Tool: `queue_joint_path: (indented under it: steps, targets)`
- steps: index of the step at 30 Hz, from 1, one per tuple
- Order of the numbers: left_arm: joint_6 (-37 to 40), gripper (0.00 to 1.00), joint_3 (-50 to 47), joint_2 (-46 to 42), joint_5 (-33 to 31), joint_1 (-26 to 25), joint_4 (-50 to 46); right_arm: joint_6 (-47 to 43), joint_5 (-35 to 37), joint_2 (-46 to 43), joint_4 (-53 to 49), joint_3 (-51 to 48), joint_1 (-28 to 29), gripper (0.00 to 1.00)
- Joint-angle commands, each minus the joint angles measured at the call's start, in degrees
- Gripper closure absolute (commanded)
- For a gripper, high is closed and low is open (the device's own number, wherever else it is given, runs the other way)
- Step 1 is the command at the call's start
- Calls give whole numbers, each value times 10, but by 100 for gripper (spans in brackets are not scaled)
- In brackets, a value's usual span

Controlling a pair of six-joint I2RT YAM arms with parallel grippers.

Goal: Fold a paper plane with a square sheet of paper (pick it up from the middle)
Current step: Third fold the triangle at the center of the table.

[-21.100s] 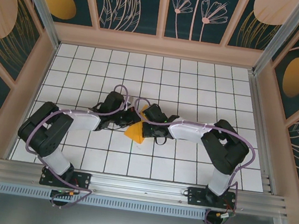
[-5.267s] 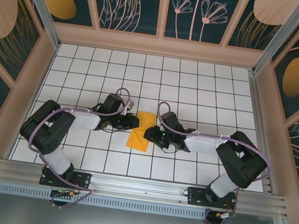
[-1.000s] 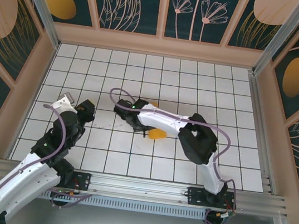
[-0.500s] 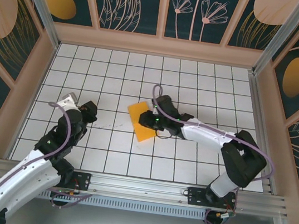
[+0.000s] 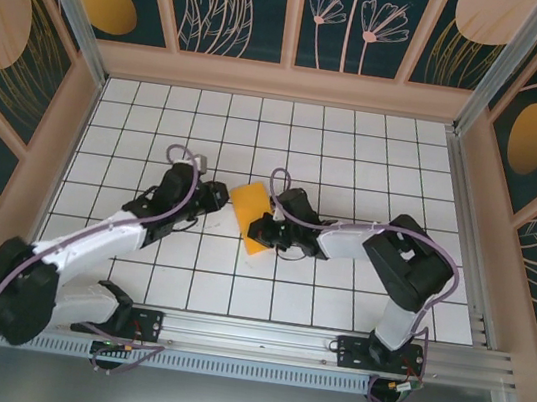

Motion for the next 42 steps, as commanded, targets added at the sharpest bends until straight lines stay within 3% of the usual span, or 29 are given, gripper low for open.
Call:
queue_joint_path:
  steps: [1,6,14,25,34,42]
  targets:
    - [21,77,48,75,99,8,51,35,-8,11,44,-16,5,97]
    - [10,79,90,195,170,23,93,54,10,11,37,-23,8,97]
    - [8,79,88,290,182,40,121,67,18,7,34,-28,14,96]
    - [32,79,85,334,171,57,107,38,9,-9,27,-2,26,95]
    - [52,78,96,356,175,57,97,32,-23,36,20,19,28,92]
    - [79,78,126,385,219,57,98,48,-24,23,17,-15,51,92]
